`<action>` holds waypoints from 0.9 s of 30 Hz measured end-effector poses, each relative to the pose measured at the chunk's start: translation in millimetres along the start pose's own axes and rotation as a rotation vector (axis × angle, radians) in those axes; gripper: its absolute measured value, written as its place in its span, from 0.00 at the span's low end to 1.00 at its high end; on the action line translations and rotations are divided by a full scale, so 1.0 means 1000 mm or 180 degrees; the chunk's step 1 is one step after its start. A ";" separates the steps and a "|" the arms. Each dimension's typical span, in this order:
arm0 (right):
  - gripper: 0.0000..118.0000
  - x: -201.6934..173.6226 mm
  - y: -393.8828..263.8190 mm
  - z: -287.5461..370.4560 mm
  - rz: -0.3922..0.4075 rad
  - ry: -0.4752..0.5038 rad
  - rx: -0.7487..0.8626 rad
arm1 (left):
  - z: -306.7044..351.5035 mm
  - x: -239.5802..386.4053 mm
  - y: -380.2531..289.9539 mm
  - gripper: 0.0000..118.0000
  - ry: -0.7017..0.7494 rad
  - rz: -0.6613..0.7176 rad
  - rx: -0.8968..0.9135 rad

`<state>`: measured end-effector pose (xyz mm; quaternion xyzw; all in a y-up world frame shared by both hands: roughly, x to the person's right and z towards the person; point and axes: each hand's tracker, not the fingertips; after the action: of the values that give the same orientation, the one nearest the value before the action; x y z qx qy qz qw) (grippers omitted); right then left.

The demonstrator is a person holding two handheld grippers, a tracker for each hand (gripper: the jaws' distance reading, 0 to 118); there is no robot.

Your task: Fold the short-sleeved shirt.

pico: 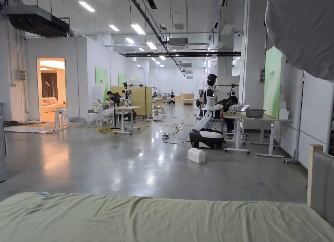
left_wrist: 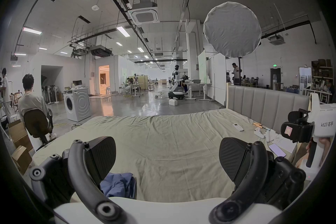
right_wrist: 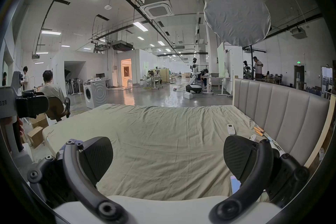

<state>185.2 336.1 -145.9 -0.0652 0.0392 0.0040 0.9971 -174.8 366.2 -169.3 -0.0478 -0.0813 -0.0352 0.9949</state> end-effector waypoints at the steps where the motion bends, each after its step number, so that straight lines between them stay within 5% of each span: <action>1: 1.00 0.000 0.000 0.000 -0.0013 0.0010 -0.0012 | 0.000 0.000 0.000 0.96 0.0001 0.0000 -0.0001; 18: 1.00 0.007 0.000 -0.001 -0.0162 0.0027 0.0025 | -0.004 -0.004 0.001 0.96 -0.0030 0.0010 0.0026; 22: 1.00 0.011 0.003 -0.005 -0.0333 0.0027 0.0000 | -0.002 0.000 0.001 0.96 -0.0001 0.0019 0.0029; 27: 1.00 0.005 0.025 0.001 -0.0864 -0.0222 0.0026 | -0.001 0.002 0.002 0.96 -0.0013 0.0004 0.0038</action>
<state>190.1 360.5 -148.7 -0.0656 -0.0047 -0.1287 0.9895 -172.3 368.0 -169.9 -0.0419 -0.0836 -0.0339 0.9950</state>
